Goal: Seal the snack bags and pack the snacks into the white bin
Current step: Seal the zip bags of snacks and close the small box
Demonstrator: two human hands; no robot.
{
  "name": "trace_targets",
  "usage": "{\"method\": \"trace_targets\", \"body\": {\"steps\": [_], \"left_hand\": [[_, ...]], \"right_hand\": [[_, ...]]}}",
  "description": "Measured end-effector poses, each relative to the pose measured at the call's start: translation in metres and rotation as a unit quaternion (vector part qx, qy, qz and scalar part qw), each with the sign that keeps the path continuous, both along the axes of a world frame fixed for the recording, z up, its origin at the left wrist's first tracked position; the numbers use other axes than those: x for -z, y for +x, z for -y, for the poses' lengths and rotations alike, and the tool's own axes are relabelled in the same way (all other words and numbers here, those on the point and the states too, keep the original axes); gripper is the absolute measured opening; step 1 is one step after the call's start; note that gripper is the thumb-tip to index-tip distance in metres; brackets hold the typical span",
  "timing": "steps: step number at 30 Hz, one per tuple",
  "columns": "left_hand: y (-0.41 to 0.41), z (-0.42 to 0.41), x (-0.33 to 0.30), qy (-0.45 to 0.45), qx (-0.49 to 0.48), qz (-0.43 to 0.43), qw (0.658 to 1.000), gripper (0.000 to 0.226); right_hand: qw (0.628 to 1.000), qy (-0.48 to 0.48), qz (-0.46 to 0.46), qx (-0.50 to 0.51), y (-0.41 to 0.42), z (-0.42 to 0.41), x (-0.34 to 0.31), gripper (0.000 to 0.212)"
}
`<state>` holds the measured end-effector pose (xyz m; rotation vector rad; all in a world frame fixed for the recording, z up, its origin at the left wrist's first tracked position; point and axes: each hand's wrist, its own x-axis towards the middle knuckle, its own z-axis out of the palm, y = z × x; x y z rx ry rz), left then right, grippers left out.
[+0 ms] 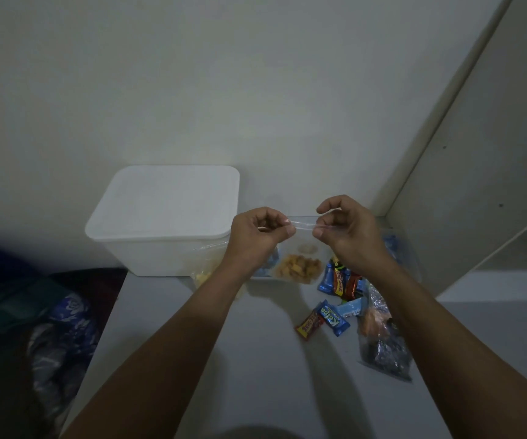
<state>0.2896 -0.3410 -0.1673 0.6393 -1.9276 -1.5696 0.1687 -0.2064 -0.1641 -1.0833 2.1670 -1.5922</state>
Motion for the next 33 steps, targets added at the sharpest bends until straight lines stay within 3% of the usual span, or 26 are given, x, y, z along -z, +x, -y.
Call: {"method": "trace_targets", "body": {"steps": [6, 15, 20, 27, 33], "left_hand": [[-0.001, -0.001, 0.004, -0.040, -0.021, 0.029, 0.999, 0.012], [-0.002, -0.006, 0.005, -0.045, 0.020, 0.015, 0.999, 0.018], [-0.001, 0.001, 0.002, -0.022, -0.036, 0.015, 0.999, 0.019], [0.003, 0.004, -0.001, 0.029, 0.031, 0.017, 0.999, 0.010], [0.002, 0.006, 0.002, 0.018, -0.023, 0.016, 0.999, 0.014]], "right_hand": [[0.999, 0.031, -0.008, -0.015, 0.007, 0.004, -0.003, 0.064], [0.998, 0.038, -0.039, -0.030, 0.015, 0.007, -0.007, 0.044], [0.998, 0.045, -0.022, -0.024, 0.006, 0.002, -0.006, 0.044], [1.000, 0.021, 0.017, 0.011, 0.007, 0.001, -0.009, 0.052], [0.999, 0.015, 0.036, 0.010, 0.005, -0.005, -0.009, 0.057]]}}
